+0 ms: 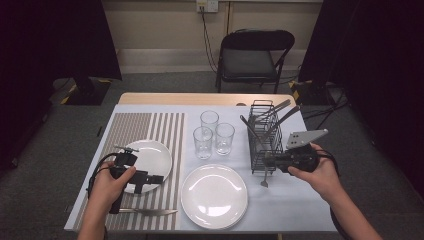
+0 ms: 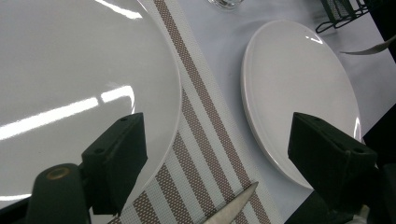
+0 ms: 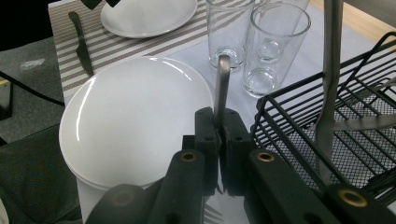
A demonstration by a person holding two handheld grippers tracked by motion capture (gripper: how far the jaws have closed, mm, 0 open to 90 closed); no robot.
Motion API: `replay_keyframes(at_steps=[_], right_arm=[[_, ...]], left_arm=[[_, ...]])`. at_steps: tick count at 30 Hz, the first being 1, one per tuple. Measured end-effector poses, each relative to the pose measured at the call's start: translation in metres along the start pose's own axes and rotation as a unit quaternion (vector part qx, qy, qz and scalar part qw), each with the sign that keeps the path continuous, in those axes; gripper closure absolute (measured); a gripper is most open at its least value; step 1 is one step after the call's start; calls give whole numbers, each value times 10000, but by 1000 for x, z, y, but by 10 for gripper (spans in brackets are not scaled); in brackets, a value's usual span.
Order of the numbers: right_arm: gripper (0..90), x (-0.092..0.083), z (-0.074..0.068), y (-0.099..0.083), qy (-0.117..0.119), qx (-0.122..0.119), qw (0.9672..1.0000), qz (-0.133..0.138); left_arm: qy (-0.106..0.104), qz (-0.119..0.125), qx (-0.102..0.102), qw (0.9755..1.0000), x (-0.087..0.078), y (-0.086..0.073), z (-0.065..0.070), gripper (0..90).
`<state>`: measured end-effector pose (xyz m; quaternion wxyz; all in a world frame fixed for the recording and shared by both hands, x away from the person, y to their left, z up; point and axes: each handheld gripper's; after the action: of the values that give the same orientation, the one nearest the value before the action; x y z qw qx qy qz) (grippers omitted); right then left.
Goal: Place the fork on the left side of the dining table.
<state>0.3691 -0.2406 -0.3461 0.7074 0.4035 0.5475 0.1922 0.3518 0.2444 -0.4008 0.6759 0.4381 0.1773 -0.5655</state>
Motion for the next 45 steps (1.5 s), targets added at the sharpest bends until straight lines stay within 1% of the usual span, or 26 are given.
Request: replay_keyframes(at_steps=[2, 5, 8, 11, 12, 13, 15, 16, 17, 21, 22, 23, 25, 27, 29, 31, 34, 36, 37, 39, 40, 41, 43, 45], right_arm=[[877, 1, 0, -2, -23, -5, 10000, -3], [877, 2, -1, -3, -2, -20, 10000, 9], [877, 2, -2, -4, -3, -33, 10000, 36], [876, 3, -2, -4, -8, -40, 10000, 68], [876, 3, -2, -4, -6, -51, 10000, 73], [876, 4, -3, -4, -18, -46, 10000, 70], [876, 6, -3, -2, -12, -78, 10000, 54], [876, 7, -4, -1, -20, -97, 9999, 51], [876, 8, -4, -1, -16, -112, 9999, 51], [876, 10, -6, 0, -4, -130, 9999, 59], [875, 9, -6, 0, -4, -135, 9999, 58], [875, 10, -6, -1, -7, -133, 9999, 71], [875, 11, -6, -1, -11, -109, 9999, 112], [874, 12, -7, -2, -15, -113, 9998, 163], [875, 13, -7, -2, -25, -122, 9997, 195], [875, 14, -7, -3, -52, -106, 9996, 245], [875, 16, -8, -3, -62, -98, 9995, 282], [874, 17, -8, -3, -44, -112, 9995, 291], [874, 18, -8, -3, -43, -133, 9995, 291], [872, 19, -8, -2, -27, -104, 9995, 293], [872, 20, -8, -2, 8, -112, 9995, 286], [872, 20, -9, -1, -12, -130, 9995, 281], [871, 22, -9, -1, 23, -158, 9995, 286], [872, 24, -9, -1, -14, -147, 9994, 321]], left_arm=[[-35, -65, 56, 10000, 0, 0, 0, 210], [-55, -22, 3, 10000, 0, 0, 2, 210], [-77, -42, 55, 9999, 0, 1, 3, 211], [-99, -40, 42, 9999, 1, 1, 5, 202], [-129, -75, 30, 9999, 1, 1, 6, 203], [-158, -59, 34, 9999, 2, 2, 8, 202], [-173, -56, 20, 9998, 3, 3, 11, 202], [-226, -97, 64, 9997, 3, 3, 13, 206], [-251, -52, 60, 9997, 4, 3, 15, 205], [-339, -124, 218, 9991, 7, 6, 24, 223], [-381, -156, 221, 9989, 8, 6, 26, 232], [-409, -167, 229, 9988, 10, 7, 28, 247], [-446, -275, 274, 9983, 14, 8, 34, 257], [-465, -283, 306, 9980, 17, 10, 40, 260], [-539, -303, 328, 9975, 19, 12, 46, 273], [-520, -327, 388, 9974, 20, 15, 51, 273], [-561, -369, 408, 9969, 23, 18, 57, 277], [-534, -406, 422, 9969, 25, 19, 61, 274], [-528, -446, 452, 9966, 26, 20, 62, 271], [-542, -496, 443, 9963, 28, 22, 64, 275], [-551, -481, 425, 9964, 29, 22, 65, 277], [-534, -503, 445, 9963, 29, 23, 66, 277], [-536, -486, 474, 9963, 30, 24, 68, 276], [-602, -508, 470, 9958, 32, 25, 69, 273]])
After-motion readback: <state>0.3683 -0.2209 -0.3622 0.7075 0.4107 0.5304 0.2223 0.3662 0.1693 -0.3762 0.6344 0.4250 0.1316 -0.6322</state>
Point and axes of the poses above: each handheld gripper's, and its own axes: x roughly forward along the jaws, y roughly out of its top, z roughly to its right, and after that the axes turned 10 degrees about -x, right-handed
